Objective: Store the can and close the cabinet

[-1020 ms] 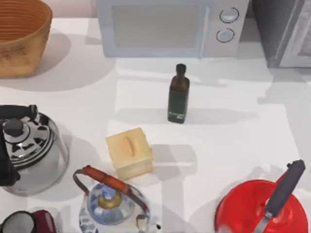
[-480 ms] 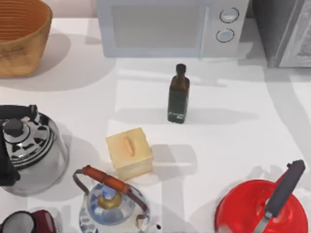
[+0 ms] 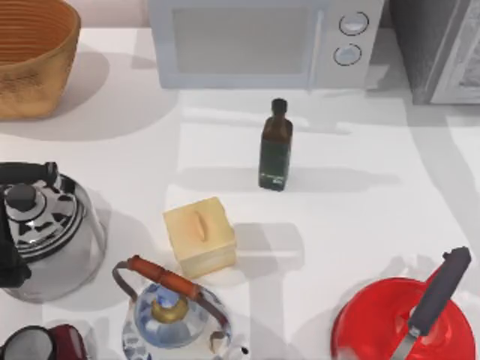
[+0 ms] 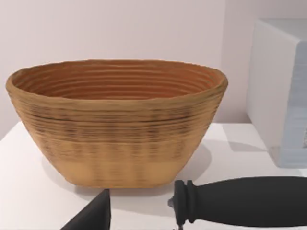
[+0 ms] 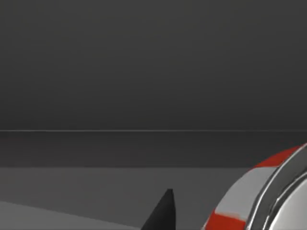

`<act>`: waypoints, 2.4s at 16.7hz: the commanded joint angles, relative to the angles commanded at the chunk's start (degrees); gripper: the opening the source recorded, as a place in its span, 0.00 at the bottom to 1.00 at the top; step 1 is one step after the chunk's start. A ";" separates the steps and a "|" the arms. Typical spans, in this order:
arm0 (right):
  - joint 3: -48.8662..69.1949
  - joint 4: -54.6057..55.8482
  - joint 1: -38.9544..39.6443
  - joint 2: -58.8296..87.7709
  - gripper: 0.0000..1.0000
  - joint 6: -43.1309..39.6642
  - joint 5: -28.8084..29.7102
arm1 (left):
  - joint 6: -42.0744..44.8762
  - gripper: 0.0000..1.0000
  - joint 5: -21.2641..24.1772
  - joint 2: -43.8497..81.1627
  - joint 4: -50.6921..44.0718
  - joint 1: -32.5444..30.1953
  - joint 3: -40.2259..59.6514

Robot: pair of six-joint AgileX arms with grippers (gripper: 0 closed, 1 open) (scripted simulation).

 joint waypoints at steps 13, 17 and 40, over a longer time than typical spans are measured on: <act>49.42 -12.06 -3.62 35.82 0.00 -0.29 -3.42 | 0.00 1.00 0.00 0.00 0.00 0.00 0.00; 57.17 -14.27 -4.60 42.38 0.00 -0.12 -4.11 | 0.00 1.00 0.00 0.00 0.00 0.00 0.00; 57.61 -14.40 -4.65 42.78 1.00 -0.10 -4.16 | 0.00 1.00 0.00 0.00 0.00 0.00 0.00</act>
